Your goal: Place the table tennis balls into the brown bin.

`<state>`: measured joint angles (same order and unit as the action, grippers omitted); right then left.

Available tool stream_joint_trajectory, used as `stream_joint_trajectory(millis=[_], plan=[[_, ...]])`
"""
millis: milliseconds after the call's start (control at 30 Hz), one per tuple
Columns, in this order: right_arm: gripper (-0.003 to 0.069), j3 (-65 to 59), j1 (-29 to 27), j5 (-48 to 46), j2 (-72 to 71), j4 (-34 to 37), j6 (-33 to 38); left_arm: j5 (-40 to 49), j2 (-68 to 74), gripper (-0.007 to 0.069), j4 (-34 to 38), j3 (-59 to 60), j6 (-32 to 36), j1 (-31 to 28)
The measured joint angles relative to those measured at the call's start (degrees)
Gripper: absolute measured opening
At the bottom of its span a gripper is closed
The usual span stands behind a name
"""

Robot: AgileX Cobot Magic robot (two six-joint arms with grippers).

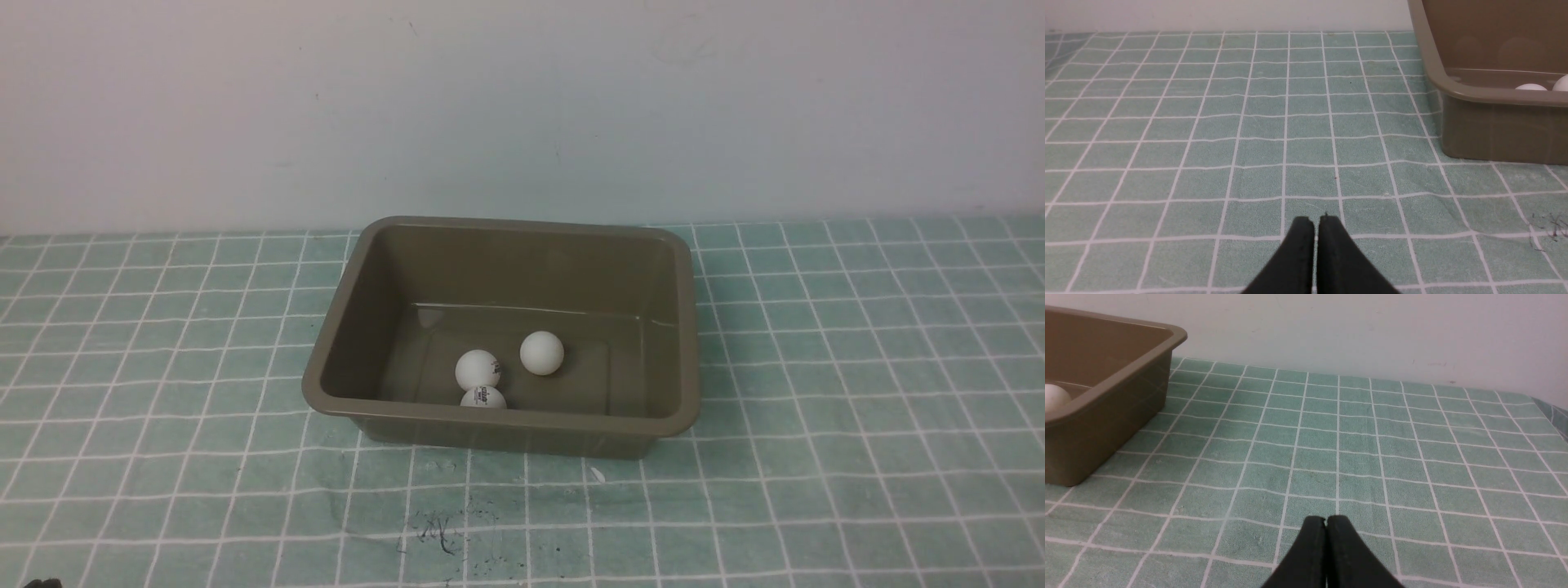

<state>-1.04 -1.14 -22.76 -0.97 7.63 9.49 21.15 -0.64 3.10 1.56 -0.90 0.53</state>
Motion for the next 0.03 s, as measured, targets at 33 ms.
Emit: stream_joint_trajectory(millis=[33], plan=[[-0.0013, 0.0, 0.0, 0.0, 0.0, 0.0, 0.0, 0.0, 0.0, -0.0004, 0.0, 0.0, 0.0, 0.0]])
